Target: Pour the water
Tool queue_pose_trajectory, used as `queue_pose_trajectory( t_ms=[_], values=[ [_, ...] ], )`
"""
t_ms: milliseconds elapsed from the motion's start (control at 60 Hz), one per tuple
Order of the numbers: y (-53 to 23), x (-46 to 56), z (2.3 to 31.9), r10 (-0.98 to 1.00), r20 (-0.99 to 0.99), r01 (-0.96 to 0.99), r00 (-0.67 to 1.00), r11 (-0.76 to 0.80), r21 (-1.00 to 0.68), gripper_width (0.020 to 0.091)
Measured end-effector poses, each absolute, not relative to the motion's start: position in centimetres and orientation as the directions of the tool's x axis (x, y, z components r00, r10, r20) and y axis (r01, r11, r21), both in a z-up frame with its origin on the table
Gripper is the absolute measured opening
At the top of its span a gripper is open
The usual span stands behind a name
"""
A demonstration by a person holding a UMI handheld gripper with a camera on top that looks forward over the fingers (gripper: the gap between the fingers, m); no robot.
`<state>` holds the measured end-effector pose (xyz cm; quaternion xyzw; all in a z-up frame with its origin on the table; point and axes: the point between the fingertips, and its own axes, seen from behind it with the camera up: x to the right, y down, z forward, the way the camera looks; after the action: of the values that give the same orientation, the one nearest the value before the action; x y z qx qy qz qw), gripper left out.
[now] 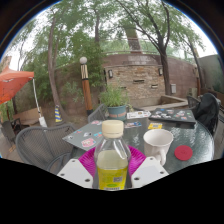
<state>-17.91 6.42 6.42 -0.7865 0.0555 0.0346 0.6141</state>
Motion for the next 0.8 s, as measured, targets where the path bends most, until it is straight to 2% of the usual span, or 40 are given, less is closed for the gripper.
queue_pose_trajectory(
  t_ms=[83,150,233,300,367,467,617,667,683,700,800],
  values=[
    [8.0,-19.9,11.4,-0.014,-0.332,-0.327,0.943,-0.217,-0.92,0.0384],
    [9.6,-20.5,15.4,0.023,-0.599,-0.581,0.8,-0.216,-0.785,0.0386],
    [11.8,-20.7,18.7,-0.001,-0.876,-0.85,0.483,-0.243,-0.468,0.0384],
    [10.9,-20.4,18.5,-0.033,-0.986,-0.958,0.162,-0.243,-0.15,0.0384],
    [12.1,-19.1,18.7,-0.083,-0.976,-0.949,-0.203,-0.228,0.217,0.0382],
    [11.9,-17.5,19.6,-0.119,-0.833,-0.811,-0.54,-0.191,0.553,0.0382],
    [9.6,-15.4,21.6,-0.068,-0.679,-0.669,-0.731,-0.125,0.733,0.0382],
    [10.2,-14.9,22.5,-0.047,-0.67,-0.662,-0.741,-0.116,0.741,0.0381],
    [8.9,-14.5,21.5,-0.036,-0.644,-0.638,-0.764,-0.112,0.762,0.0381],
    [11.6,-14.6,22.2,-0.039,-0.658,-0.651,-0.752,-0.109,0.751,0.0381],
    [11.2,-14.2,22.2,-0.058,-0.674,-0.666,-0.737,-0.109,0.738,0.0382]
  ],
)
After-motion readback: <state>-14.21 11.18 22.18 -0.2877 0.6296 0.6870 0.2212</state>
